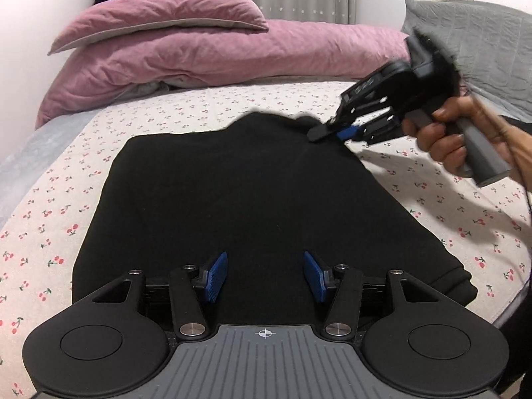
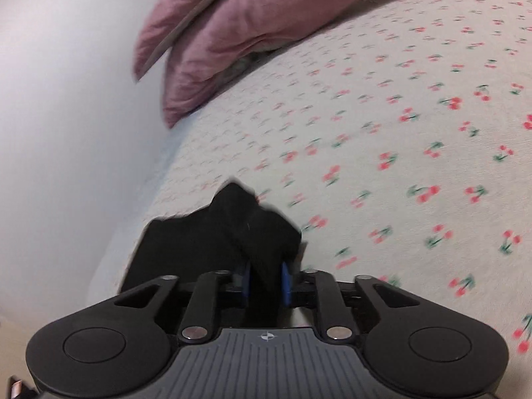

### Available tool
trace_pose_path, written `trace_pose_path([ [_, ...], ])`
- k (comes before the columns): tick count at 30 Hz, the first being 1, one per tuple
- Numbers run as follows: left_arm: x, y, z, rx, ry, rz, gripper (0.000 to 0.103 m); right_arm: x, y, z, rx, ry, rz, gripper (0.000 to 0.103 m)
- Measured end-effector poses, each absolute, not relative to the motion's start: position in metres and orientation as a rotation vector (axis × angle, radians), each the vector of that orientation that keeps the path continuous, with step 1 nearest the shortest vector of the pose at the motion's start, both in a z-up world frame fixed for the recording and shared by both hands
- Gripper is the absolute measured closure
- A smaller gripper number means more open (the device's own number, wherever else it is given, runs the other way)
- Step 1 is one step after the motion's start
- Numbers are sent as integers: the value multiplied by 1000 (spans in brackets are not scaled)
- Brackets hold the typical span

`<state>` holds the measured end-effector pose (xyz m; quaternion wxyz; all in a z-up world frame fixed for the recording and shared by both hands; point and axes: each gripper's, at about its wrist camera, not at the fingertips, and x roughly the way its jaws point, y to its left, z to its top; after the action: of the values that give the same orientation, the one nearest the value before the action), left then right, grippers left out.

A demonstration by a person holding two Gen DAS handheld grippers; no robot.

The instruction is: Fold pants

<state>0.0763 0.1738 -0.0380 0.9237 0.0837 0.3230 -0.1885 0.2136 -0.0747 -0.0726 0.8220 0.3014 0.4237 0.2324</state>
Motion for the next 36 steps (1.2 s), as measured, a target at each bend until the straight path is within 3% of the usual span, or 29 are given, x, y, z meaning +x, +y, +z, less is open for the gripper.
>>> trace_pose_path([
  [6, 81, 183, -24, 166, 671, -386, 50, 205, -98, -65, 687, 865, 439, 58],
  [9, 84, 198, -10, 163, 609, -341, 42, 186, -101, -58, 648, 864, 471, 37],
  [12, 98, 215, 2, 141, 598, -289, 39, 168, -99, -54, 599, 870, 504, 35],
  [14, 111, 227, 6, 122, 599, -268, 29, 161, -96, -57, 590, 890, 528, 35],
  [16, 129, 242, 4, 68, 640, -258, 25, 153, -94, -57, 593, 906, 557, 35],
  [22, 182, 299, -28, -303, 846, -299, 24, 137, -87, -64, 660, 948, 621, 35],
  [27, 201, 326, -50, -573, 866, -385, 26, 144, -78, -71, 715, 921, 635, 37],
  [31, 221, 337, -64, -748, 874, -425, 28, 168, -72, -80, 801, 891, 593, 57],
  [33, 229, 334, -67, -791, 869, -433, 34, 178, -70, -87, 853, 889, 567, 67],
  [36, 238, 322, -70, -771, 876, -418, 60, 184, -66, -92, 874, 886, 530, 86],
])
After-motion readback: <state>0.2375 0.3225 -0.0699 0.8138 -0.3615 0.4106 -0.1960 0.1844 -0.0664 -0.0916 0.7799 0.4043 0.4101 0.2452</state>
